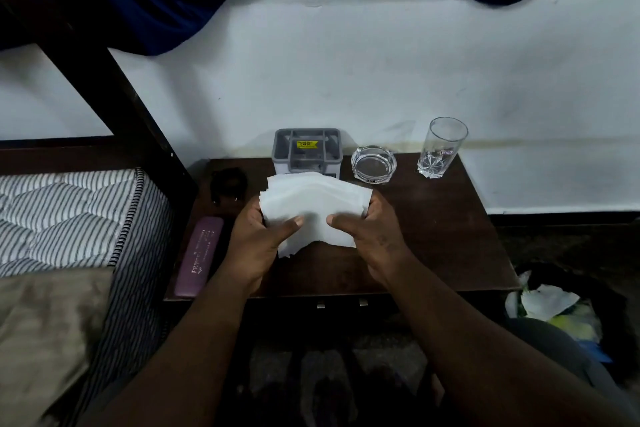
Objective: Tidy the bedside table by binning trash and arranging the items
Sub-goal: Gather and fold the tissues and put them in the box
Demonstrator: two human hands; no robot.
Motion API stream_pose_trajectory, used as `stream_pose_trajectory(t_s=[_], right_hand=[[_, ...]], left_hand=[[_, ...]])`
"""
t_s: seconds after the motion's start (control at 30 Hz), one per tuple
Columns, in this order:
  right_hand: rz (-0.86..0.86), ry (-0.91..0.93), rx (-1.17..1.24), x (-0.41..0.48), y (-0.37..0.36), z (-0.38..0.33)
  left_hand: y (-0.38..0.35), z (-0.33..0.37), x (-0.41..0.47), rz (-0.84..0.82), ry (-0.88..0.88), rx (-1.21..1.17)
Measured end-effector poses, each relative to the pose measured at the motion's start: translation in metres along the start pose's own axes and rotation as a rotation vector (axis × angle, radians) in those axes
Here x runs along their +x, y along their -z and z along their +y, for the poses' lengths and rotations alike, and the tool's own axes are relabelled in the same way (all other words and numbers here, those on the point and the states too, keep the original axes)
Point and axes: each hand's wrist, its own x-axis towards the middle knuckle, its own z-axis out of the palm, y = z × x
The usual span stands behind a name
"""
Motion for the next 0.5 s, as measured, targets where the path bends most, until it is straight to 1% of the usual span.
stream_pose_trajectory(t_s=[0.13, 0.27, 0.4, 0.5], right_hand=[[0.012, 0.069, -0.036, -0.001, 0.001, -0.001], [-0.007, 0.065, -0.052, -0.002, 0.001, 0.0], [-0.022, 0.062, -0.096, -0.002, -0.002, 0.002], [-0.002, 0.076, -0.13, -0.003, -0.004, 0.004]], left_hand=[[-0.006, 0.002, -0.001, 0.052, -0.077, 0.038], [-0.008, 0.005, -0.001, 0.045, -0.152, 0.112], [-0.012, 0.011, 0.0, -0.014, -0.197, 0.055], [-0.015, 0.018, 0.001, 0.002, -0.231, 0.047]])
